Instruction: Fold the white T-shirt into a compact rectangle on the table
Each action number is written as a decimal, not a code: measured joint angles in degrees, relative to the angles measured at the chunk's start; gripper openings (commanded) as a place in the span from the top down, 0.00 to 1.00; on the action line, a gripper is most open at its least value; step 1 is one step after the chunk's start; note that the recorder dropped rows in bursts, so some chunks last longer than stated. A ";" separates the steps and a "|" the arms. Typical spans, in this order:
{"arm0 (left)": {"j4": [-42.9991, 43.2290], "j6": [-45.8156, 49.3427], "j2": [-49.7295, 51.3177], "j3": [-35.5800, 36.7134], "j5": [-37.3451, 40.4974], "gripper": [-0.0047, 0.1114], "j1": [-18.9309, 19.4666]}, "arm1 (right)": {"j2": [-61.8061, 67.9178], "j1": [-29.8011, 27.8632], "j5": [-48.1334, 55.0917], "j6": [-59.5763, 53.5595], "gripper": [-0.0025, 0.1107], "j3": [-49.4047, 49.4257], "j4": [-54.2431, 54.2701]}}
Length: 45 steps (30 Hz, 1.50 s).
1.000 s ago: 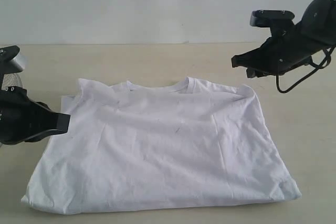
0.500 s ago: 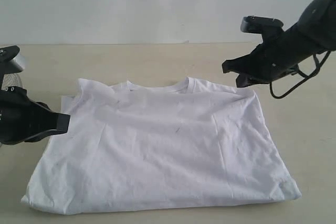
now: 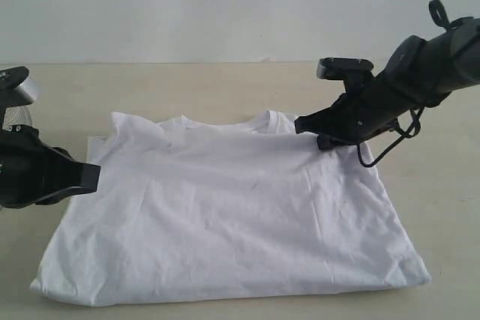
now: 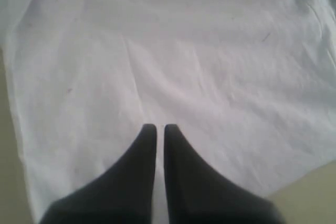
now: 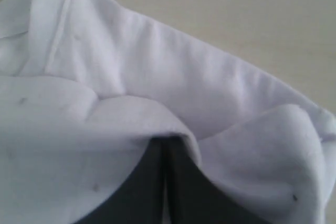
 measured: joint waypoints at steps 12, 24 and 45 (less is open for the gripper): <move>0.00 0.00 0.00 0.00 0.00 0.92 0.00 | 0.36 0.05 -7.97 0.39 0.98 0.00 0.12; 0.00 0.00 0.00 0.00 0.53 0.92 0.00 | 0.18 -0.10 -11.48 1.97 0.98 0.00 0.12; -3.10 0.00 0.00 0.00 0.34 0.92 0.00 | -6.29 -7.87 7.38 2.04 0.98 1.03 -0.34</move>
